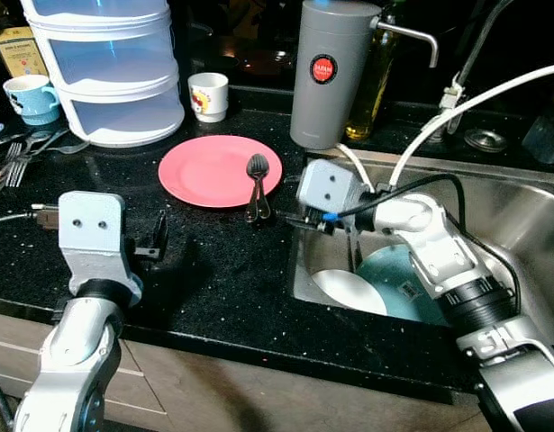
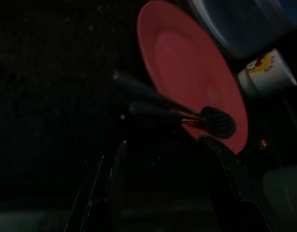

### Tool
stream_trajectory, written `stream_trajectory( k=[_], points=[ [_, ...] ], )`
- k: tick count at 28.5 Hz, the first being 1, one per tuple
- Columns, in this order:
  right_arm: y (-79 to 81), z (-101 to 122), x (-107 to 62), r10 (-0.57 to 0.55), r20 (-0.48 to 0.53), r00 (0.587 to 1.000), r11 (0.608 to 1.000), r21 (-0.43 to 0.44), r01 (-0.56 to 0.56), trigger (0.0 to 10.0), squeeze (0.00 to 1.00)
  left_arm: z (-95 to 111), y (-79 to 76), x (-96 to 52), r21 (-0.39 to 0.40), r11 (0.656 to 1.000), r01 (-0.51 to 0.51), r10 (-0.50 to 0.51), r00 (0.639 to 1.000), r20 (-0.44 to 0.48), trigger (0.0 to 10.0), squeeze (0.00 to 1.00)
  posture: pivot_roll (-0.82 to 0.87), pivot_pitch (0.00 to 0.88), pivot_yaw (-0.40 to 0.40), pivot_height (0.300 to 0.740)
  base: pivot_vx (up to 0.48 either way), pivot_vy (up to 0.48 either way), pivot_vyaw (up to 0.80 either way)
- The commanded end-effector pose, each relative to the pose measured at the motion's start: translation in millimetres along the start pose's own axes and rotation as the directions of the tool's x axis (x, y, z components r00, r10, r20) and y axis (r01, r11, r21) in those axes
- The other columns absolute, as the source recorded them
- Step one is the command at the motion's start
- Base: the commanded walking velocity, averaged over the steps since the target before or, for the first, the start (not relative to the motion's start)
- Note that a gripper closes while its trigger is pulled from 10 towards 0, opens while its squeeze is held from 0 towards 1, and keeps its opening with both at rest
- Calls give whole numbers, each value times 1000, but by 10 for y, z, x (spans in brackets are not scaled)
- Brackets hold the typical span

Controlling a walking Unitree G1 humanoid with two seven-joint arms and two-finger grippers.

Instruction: Kitchen organization

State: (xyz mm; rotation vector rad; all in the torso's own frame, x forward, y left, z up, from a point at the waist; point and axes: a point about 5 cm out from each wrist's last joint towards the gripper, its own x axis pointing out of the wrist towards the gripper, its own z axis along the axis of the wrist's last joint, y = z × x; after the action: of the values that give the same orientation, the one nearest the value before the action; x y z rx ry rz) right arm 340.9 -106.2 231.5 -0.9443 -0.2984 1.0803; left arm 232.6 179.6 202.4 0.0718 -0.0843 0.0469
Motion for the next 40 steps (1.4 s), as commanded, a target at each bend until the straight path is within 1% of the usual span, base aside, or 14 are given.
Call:
stream_trajectory(
  k=[1, 2, 6, 8, 11, 12, 13, 15, 18, 23, 27, 30, 36, 40],
  points=[
    [70, 13, 32, 42, -7, 999, 998, -49, -42, 10000, 0, -109, -23, -19, -40, 999, 20, -22, 998, -62, 10000, 0, 138, 10, -47, 740, 0, 0, 0],
    [70, 13, 32, 42, -7, 999, 998, -49, -42, 10000, 0, -109, -23, -19, -40, 999, 20, -22, 998, -62, 10000, 0, 138, 10, -47, 740, 0, 0, 0],
    [69, 40, 69, 21, 10, 1000, 998, -66, -20, 10000, 0, -187, -111, -63, -149, 986, 80, -97, 989, -112, 10000, 0, 138, 11, -47, 740, 0, 0, 0],
    [64, 47, 74, 15, 14, 1000, 998, -69, -14, 10000, 0, -193, -128, -69, -157, 983, 93, -112, 987, -117, 10000, 0, 139, 11, -48, 740, 0, 0, 0],
    [45, 87, 104, -15, 37, 999, 997, -80, 18, 10000, 0, -223, -223, -124, -209, 964, 162, -195, 970, -147, 10000, 0, 141, 13, -48, 740, 0, 0, 0],
    [45, 87, 104, -15, 37, 999, 997, -80, 18, 10000, 0, -223, -223, -124, -209, 964, 162, -195, 970, -147, 10000, 0, 141, 13, -48, 740, 0, 0, 0],
    [38, 101, 115, -27, 45, 999, 996, -86, 31, 10000, 0, -238, -253, -148, -225, 957, 185, -225, 960, -165, 10000, 0, 141, 13, -48, 740, 0, 0, 0],
    [29, 109, 140, -47, 47, 998, 994, -99, 51, 10000, 0, -309, -318, -230, -226, 937, 265, -315, 922, -226, 10000, 0, 144, 14, -51, 740, 0, 0, 0],
    [22, 119, 163, -62, 51, 997, 992, -111, 67, 10000, 0, -388, -344, -308, -234, 919, 316, -377, 877, -297, 10000, 0, 145, 15, -52, 740, 0, 0, 0],
    [16, 171, 210, -77, 79, 994, 989, -116, 86, 10000, 0, -390, -329, -330, -233, 911, 342, -403, 858, -319, 10000, 0, 144, 14, -53, 740, 0, 0, 0],
    [60, 217, 263, -68, 109, 992, 990, -117, 81, 10000, 0, -369, -326, -331, -225, 910, 348, -407, 854, -324, 10000, 0, 145, 14, -55, 740, 0, 0, 0],
    [93, 235, 293, -58, 124, 991, 991, -116, 73, 10000, 0, -364, -321, -329, -215, 912, 348, -404, 854, -329, 10000, 0, 144, 15, -56, 740, 0, 0, 0],
    [268, 268, 363, 33, 137, 990, 990, -144, -13, 10000, 0, -346, -309, -316, -202, 919, 339, -390, 861, -327, 10000, 0, 145, 16, -61, 740, 0, 0, 0],
    [285, 280, 398, 36, 135, 990, 986, -168, -13, 10000, 0, -328, -292, -300, -194, 925, 327, -375, 870, -322, 10000, 0, 146, 14, -62, 740, 0, 0, 0]
  ],
)
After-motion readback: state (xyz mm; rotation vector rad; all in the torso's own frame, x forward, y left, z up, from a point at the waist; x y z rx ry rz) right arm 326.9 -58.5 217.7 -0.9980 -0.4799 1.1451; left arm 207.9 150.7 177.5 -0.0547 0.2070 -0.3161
